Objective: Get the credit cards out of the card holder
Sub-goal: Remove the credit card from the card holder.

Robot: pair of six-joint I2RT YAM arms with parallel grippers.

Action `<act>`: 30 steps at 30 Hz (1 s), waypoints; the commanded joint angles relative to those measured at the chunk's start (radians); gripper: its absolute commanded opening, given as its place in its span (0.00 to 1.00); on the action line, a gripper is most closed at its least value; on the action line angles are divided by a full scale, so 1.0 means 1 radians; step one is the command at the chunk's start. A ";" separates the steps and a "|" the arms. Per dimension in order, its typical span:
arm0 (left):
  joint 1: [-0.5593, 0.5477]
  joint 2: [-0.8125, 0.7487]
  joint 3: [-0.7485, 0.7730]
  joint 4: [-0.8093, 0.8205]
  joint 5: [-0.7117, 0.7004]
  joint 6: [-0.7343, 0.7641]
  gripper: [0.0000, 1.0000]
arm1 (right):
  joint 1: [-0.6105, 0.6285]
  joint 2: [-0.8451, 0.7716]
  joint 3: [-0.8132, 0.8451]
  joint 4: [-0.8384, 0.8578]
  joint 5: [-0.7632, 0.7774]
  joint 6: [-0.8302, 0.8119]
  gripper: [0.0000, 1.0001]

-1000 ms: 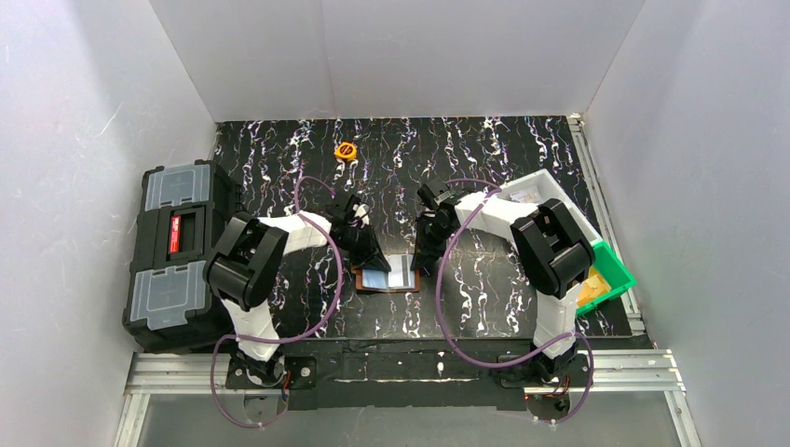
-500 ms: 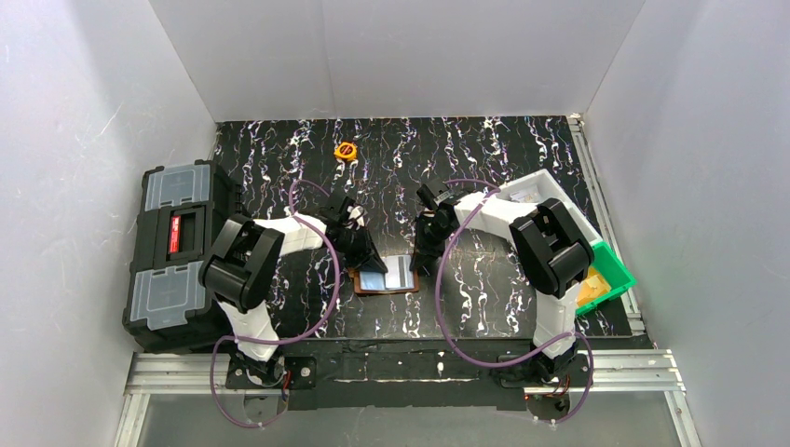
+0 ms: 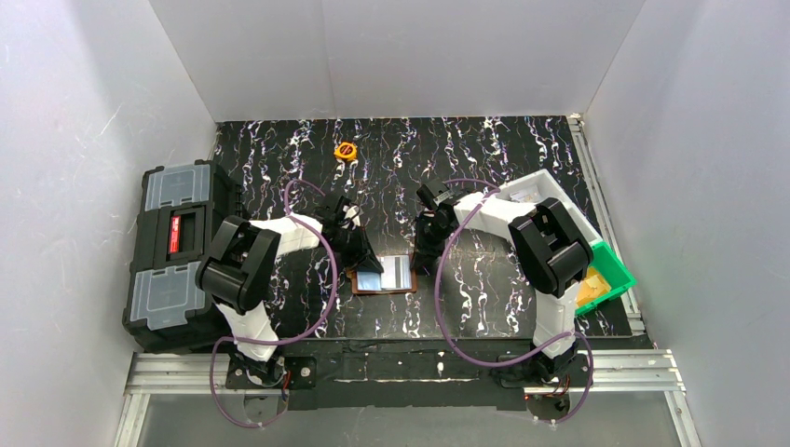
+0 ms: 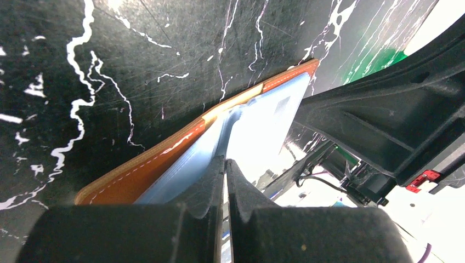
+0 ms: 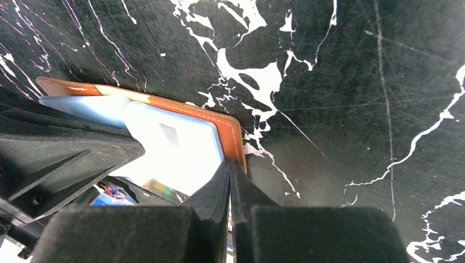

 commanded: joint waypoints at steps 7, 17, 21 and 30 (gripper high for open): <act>0.014 -0.028 -0.023 -0.064 -0.045 0.034 0.00 | 0.006 -0.025 -0.015 -0.011 0.092 -0.040 0.36; 0.014 -0.018 -0.011 -0.069 -0.037 0.031 0.00 | 0.027 -0.045 0.041 -0.043 0.104 -0.043 0.47; 0.014 -0.021 -0.011 -0.068 -0.038 0.030 0.00 | 0.037 -0.050 0.051 -0.043 0.110 -0.046 0.48; 0.013 -0.021 -0.005 -0.067 -0.033 0.028 0.00 | 0.099 0.012 0.124 -0.083 0.143 -0.066 0.51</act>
